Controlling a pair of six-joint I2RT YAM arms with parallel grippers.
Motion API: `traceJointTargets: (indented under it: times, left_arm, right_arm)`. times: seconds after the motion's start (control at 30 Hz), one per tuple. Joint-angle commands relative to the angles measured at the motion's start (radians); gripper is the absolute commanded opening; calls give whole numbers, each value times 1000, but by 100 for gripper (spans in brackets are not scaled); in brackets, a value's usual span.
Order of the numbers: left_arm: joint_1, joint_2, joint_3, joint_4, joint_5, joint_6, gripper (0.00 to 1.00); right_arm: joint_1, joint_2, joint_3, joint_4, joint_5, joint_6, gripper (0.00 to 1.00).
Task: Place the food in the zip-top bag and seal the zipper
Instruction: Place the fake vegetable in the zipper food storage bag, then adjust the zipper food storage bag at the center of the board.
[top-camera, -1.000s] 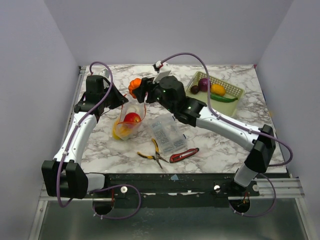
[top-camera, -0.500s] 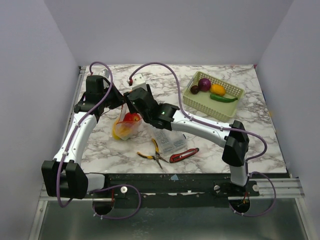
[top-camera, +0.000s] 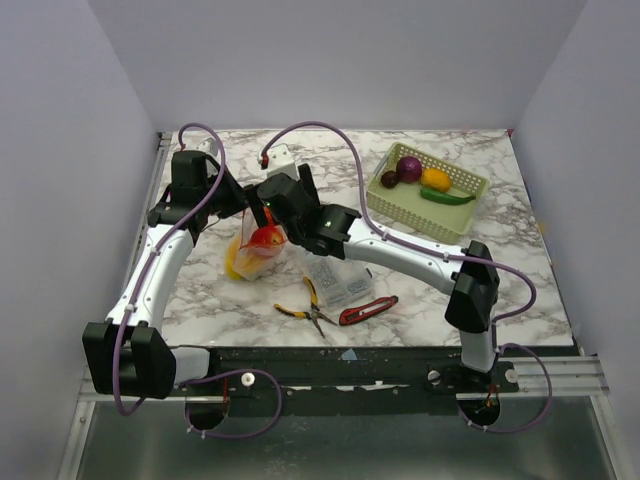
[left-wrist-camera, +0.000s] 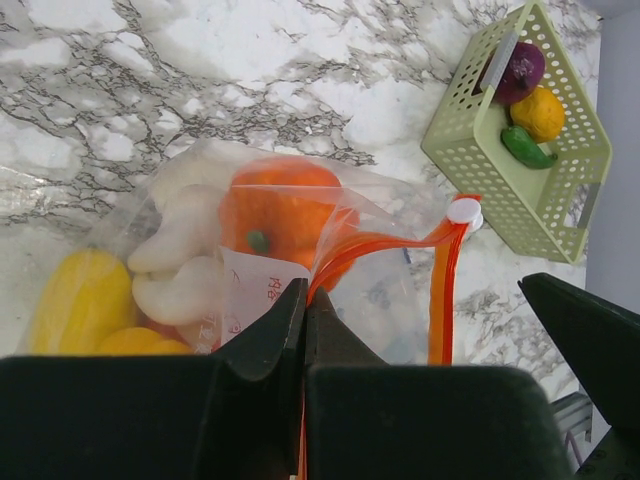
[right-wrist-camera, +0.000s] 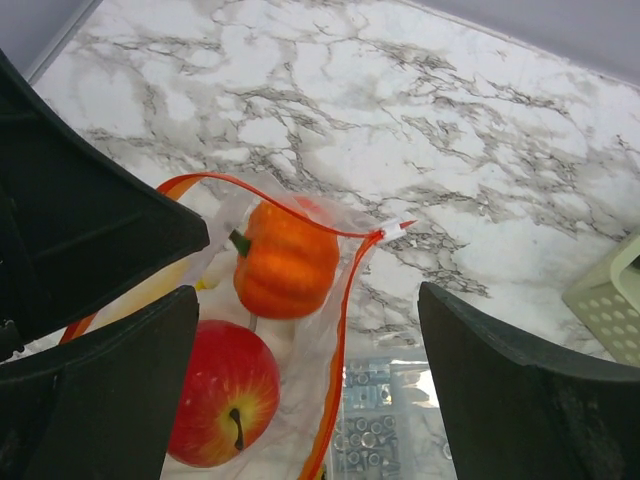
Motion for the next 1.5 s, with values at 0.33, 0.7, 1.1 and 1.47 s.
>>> traceJointTargets:
  times: [0.33, 0.7, 1.1, 1.47]
  left_arm:
    - [-1, -33, 26, -1, -16, 10, 0]
    - [-1, -49, 33, -12, -56, 29, 0]
    - [-9, -208, 38, -122, -198, 14, 0]
    - [-13, -122, -12, -92, -178, 137, 0]
  right_arm:
    - [-5, -137, -228, 5, -45, 241, 66]
    - [12, -89, -123, -8, -153, 257, 13]
    - [9, -103, -195, 196, -393, 324, 0]
    - [-14, -140, -243, 160, -341, 304, 23]
